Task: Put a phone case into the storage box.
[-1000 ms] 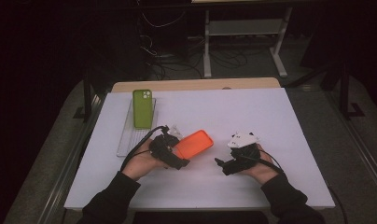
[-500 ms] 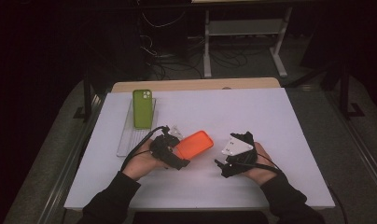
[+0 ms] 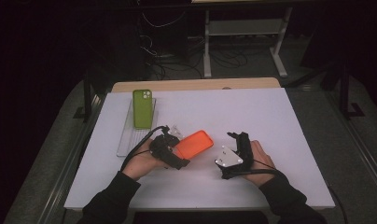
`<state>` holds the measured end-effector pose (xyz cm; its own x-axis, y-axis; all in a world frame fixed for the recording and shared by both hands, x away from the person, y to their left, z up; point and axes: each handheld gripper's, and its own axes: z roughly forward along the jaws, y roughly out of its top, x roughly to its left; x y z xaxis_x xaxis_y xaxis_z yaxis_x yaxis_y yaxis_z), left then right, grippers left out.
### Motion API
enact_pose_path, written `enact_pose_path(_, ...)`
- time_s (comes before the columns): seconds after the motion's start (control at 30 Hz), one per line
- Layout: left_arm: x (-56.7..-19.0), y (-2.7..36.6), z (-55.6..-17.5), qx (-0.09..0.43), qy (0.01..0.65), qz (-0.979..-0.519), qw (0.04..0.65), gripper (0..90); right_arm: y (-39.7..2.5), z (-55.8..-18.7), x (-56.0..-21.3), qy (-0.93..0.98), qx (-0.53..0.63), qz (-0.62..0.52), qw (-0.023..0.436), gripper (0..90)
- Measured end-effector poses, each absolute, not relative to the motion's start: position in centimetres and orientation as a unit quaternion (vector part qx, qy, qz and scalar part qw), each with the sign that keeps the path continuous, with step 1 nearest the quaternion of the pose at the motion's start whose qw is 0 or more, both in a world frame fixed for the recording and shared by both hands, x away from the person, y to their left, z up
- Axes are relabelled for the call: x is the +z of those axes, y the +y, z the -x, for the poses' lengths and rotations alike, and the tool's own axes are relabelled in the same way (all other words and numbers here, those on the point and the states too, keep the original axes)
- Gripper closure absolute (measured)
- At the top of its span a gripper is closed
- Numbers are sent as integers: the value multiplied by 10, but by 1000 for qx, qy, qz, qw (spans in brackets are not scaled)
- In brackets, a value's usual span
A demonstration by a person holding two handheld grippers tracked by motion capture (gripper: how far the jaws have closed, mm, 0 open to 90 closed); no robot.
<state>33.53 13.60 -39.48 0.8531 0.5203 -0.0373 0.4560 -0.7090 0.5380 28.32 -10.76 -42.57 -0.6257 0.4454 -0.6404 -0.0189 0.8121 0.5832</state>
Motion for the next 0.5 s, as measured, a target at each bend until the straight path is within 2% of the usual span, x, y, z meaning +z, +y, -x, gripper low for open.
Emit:
enact_pose_path(0.23,-394,136,-335,58,268,-921,277,158,-107,-282,-425,848,245,-59,466,0)
enact_pose_path(0.5,-394,136,-335,57,271,-920,276,158,-101,-276,-427,840,224,-28,494,0)
